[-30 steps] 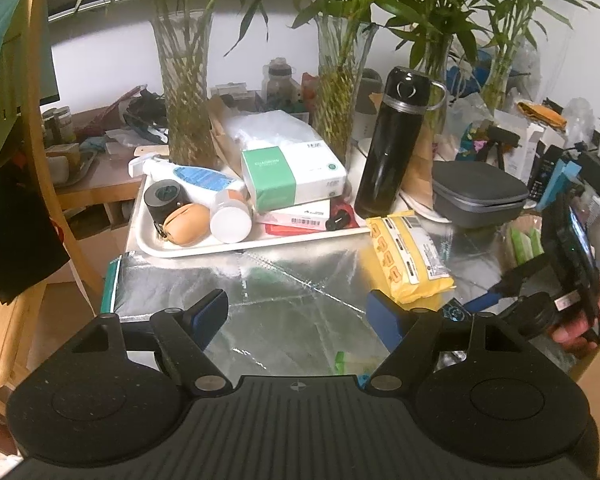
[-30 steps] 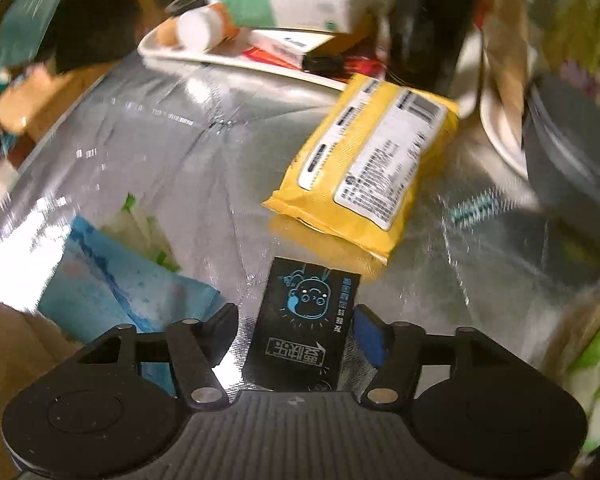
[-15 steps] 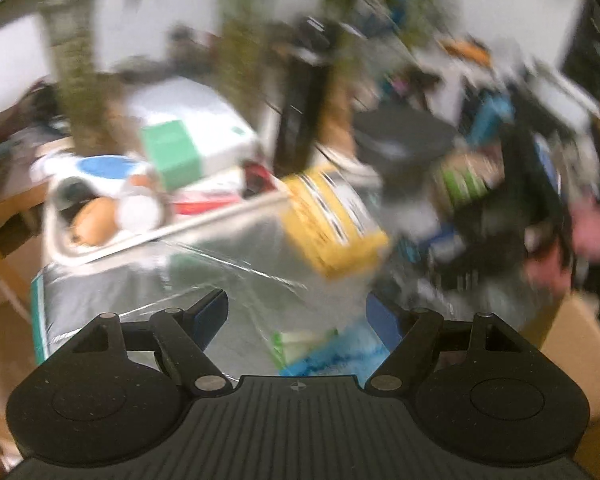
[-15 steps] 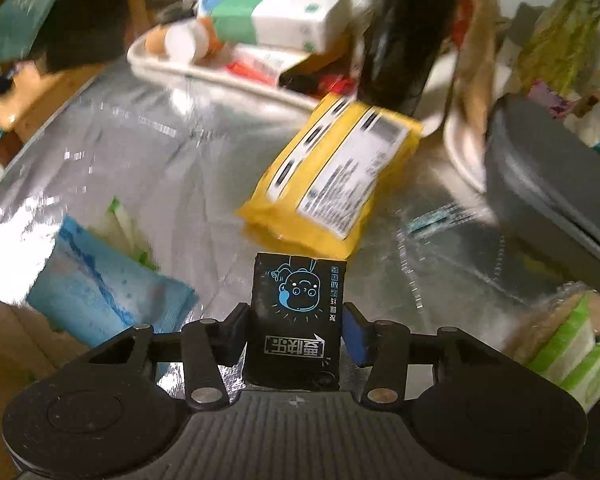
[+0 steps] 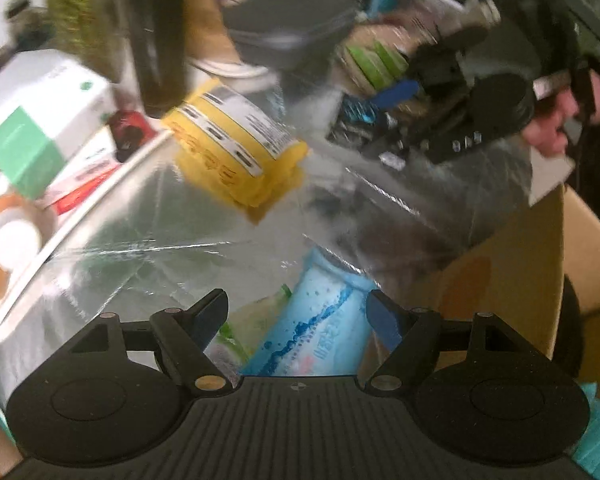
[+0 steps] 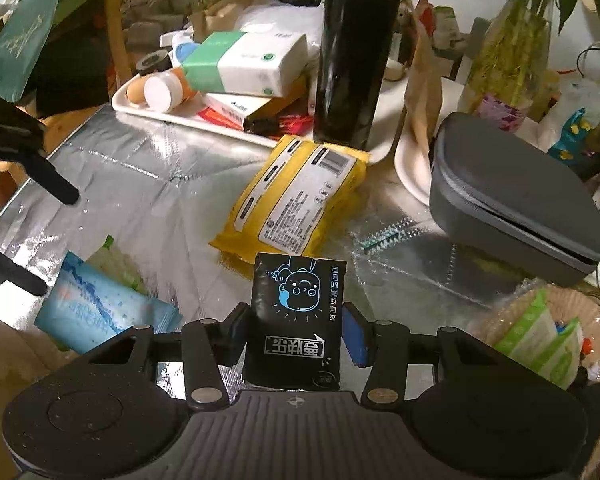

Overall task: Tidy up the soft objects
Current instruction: 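Grasp the blue wet-wipe pack with the left gripper while the right gripper holds the card box, then lift the wipe pack with the left gripper and carry it and the card box toward the box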

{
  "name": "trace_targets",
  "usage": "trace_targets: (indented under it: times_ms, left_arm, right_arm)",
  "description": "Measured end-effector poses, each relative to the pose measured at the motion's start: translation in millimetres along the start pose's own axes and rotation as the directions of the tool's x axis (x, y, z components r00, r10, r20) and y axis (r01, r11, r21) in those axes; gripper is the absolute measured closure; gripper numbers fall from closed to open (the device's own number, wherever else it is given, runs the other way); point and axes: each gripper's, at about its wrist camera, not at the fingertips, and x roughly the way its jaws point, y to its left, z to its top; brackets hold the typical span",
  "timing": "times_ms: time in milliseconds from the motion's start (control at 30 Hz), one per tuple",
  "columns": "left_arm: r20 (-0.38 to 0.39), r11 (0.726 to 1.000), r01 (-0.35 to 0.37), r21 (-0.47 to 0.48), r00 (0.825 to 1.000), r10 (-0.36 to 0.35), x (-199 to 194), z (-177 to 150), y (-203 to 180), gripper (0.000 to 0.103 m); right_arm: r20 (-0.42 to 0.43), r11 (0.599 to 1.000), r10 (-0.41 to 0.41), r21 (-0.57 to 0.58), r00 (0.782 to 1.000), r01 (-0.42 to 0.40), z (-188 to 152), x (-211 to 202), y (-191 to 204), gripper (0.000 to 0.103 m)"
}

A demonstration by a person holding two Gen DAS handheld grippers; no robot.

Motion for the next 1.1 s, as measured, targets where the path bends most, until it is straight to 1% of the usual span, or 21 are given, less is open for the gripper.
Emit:
trace_targets:
  times_ms: [100,167,333,433,500,667,767,833,867,900,967,1033,1100]
  left_arm:
    - [-0.031,0.998,0.035,0.059,0.999,-0.033,15,0,0,0.027]
    - [-0.050,0.994,0.043,0.097,0.998,-0.038,25,-1,-4,0.027]
    - [-0.109,0.973,0.049,0.225,0.994,-0.025,44,-9,-20,0.027]
    - [-0.132,0.965,0.054,0.258,0.991,-0.020,55,-13,-25,0.028]
    - [-0.142,0.963,0.054,0.264,0.990,-0.017,61,-16,-24,0.029]
    - [-0.110,0.947,0.009,0.320,0.993,0.028,65,-21,-29,0.029]
    - [-0.080,0.945,-0.043,0.323,0.994,0.073,64,-20,-31,0.029]
    - [-0.043,0.945,-0.114,0.306,0.990,0.133,60,-19,-26,0.029]
    - [-0.036,0.947,-0.132,0.292,0.988,0.149,58,-17,-24,0.029]
    - [-0.035,0.952,-0.135,0.275,0.988,0.151,57,-16,-21,0.029]
    - [-0.020,0.961,-0.122,0.248,0.991,0.131,56,-14,-18,0.029]
    - [-0.031,0.969,-0.098,0.229,0.994,0.107,59,-12,-18,0.029]
    - [-0.056,0.970,-0.088,0.227,0.993,0.103,68,-10,-18,0.029]
  right_arm:
    - [0.008,1.000,0.000,0.008,1.000,0.000,1,0,-3,0.051]
    - [0.009,1.000,0.002,0.011,1.000,-0.002,1,0,-5,0.051]
    - [0.017,1.000,0.008,0.020,1.000,-0.009,1,-1,-7,0.051]
    - [0.021,1.000,0.013,0.020,1.000,-0.014,2,-2,-7,0.051]
    - [0.023,1.000,0.016,0.021,1.000,-0.017,2,-2,-6,0.051]
    - [0.026,1.000,0.013,0.025,1.000,-0.014,2,-2,-8,0.051]
    - [0.030,1.000,0.007,0.027,1.000,-0.008,2,-4,-8,0.051]
    - [0.033,1.000,0.006,0.027,0.999,-0.007,2,-4,-8,0.051]
    - [0.034,1.000,0.008,0.028,0.999,-0.009,2,-4,-8,0.051]
    - [0.035,1.000,0.009,0.027,0.999,-0.010,2,-4,-8,0.051]
    - [0.034,1.000,0.008,0.024,0.999,-0.009,2,-4,-7,0.051]
    - [0.035,1.000,0.011,0.022,0.999,-0.011,3,-3,-7,0.051]
    - [0.036,1.000,0.013,0.020,0.999,-0.013,3,-3,-7,0.051]
